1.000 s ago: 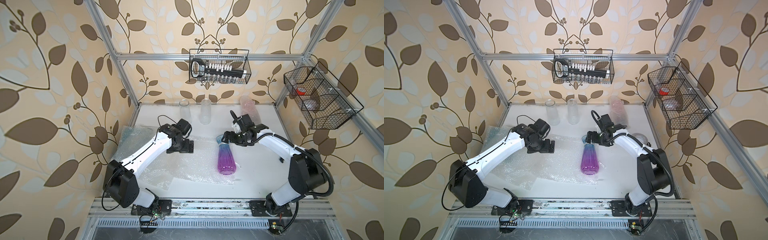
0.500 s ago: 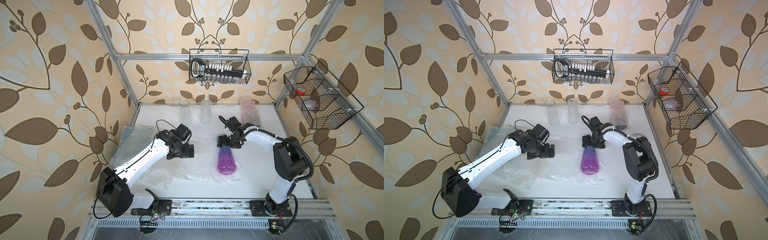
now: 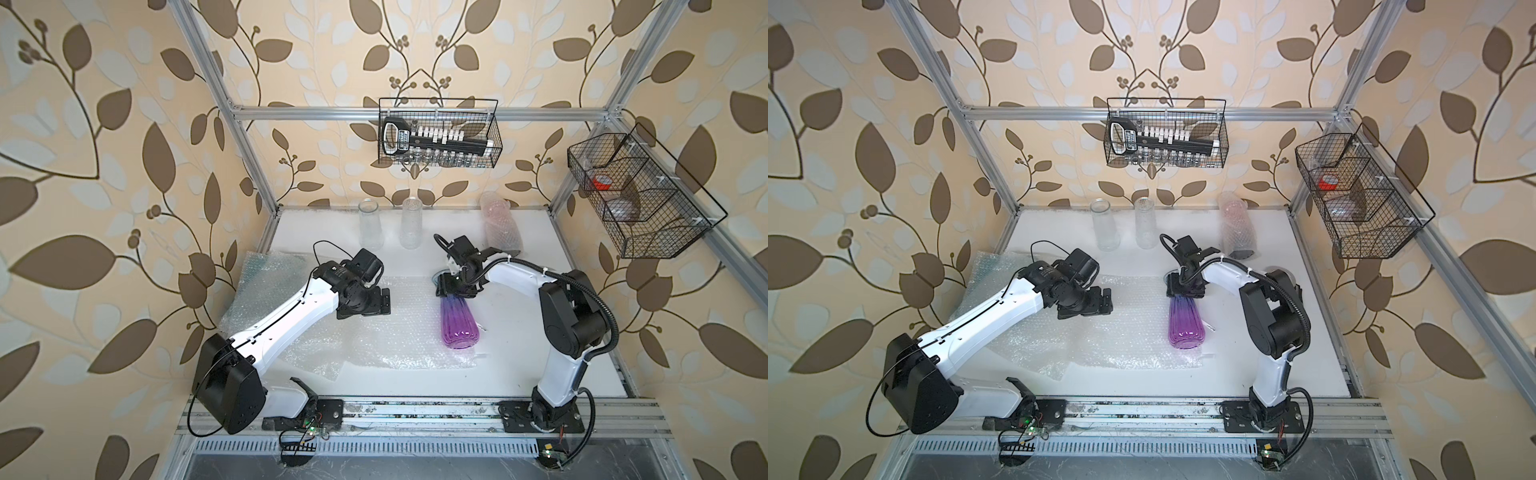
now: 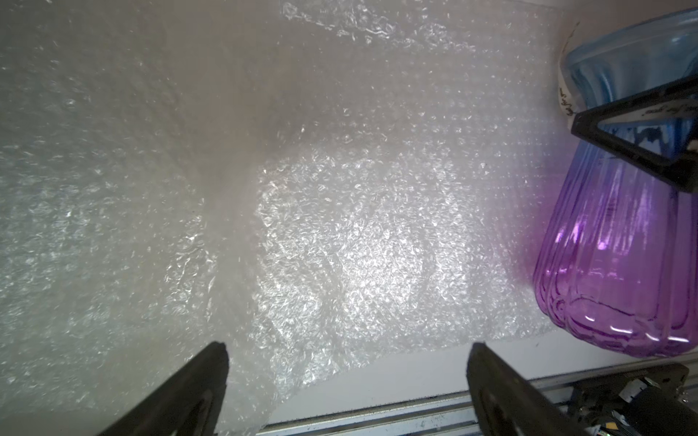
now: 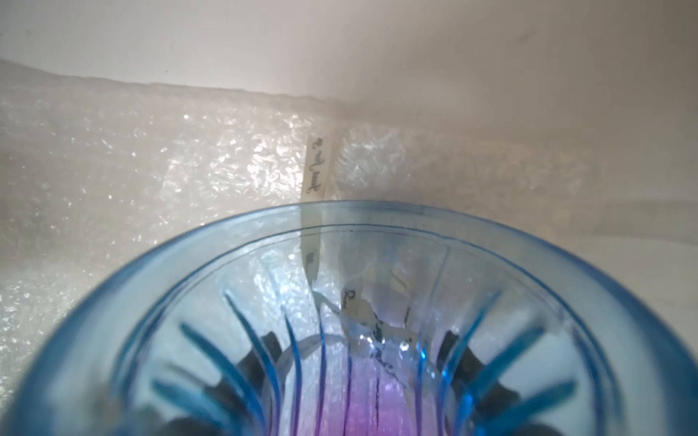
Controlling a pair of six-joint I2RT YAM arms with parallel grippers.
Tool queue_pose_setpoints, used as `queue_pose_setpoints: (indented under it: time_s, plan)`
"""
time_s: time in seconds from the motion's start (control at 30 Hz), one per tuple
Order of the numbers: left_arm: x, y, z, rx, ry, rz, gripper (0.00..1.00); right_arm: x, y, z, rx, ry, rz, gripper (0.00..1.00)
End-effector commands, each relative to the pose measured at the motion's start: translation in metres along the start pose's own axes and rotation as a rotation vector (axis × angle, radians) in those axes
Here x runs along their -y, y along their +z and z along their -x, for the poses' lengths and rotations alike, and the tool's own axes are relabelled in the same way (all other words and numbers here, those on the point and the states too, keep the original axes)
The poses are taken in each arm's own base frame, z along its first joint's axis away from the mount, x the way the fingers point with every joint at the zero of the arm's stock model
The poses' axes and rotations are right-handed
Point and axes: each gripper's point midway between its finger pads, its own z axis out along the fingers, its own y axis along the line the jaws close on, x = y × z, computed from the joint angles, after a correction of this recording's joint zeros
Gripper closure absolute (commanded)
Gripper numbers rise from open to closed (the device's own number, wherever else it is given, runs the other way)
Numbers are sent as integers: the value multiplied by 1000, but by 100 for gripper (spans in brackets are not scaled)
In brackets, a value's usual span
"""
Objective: Unwrap the vase from the bubble wrap
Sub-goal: Pick up the vase from the bubble wrap.
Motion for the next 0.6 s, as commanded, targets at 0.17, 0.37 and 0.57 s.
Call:
queue_pose_setpoints:
  time_s: [0.17,0.37,0.57]
  plan:
    - [3,9,-7,-30,-8,-25,1,16,0,-13,-16,-21,-67,61]
    - [3,24,-13,-72,-4,-27,1,4,-27,-3,47,-28,-8,87]
    - [5,32,-15,-97,2,-34,1,-24,-66,12,204,-68,149,100]
